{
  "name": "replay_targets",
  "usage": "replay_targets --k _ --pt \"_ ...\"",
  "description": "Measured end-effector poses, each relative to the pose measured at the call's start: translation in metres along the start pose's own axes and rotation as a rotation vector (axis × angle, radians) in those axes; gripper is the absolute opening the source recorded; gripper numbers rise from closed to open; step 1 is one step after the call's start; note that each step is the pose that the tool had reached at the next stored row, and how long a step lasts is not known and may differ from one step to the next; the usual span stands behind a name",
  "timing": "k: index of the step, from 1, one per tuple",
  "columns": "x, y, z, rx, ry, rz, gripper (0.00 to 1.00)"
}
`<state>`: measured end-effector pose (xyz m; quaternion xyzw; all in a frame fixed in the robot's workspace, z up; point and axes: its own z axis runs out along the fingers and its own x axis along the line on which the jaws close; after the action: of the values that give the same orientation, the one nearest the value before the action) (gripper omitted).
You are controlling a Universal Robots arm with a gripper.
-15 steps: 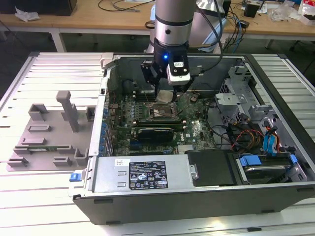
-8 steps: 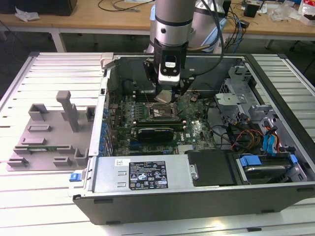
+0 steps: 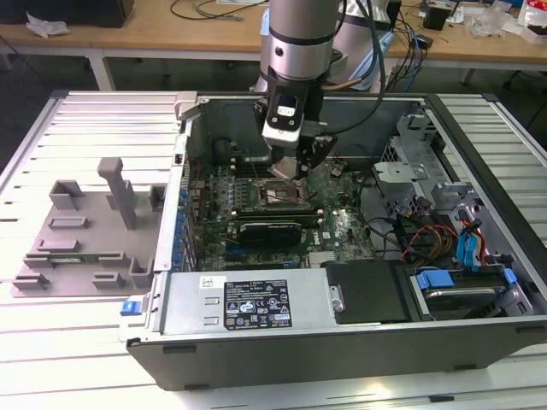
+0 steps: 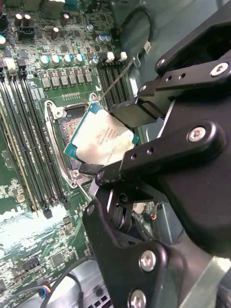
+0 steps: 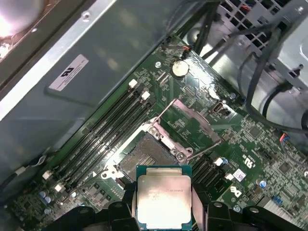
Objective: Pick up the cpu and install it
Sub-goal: 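Place the cpu into insertion slot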
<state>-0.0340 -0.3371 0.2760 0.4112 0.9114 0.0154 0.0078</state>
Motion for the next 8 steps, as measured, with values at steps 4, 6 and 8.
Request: replay_targets --k 4,6,8 --pt "0.0000 0.0000 0.0000 0.0002 -0.0024 0.069 0.55" --pt "0.0000 0.0000 0.0000 0.0002 -0.0032 0.091 0.55" --pt "0.0000 0.0000 0.0001 0.0003 -0.0048 0.136 0.55"
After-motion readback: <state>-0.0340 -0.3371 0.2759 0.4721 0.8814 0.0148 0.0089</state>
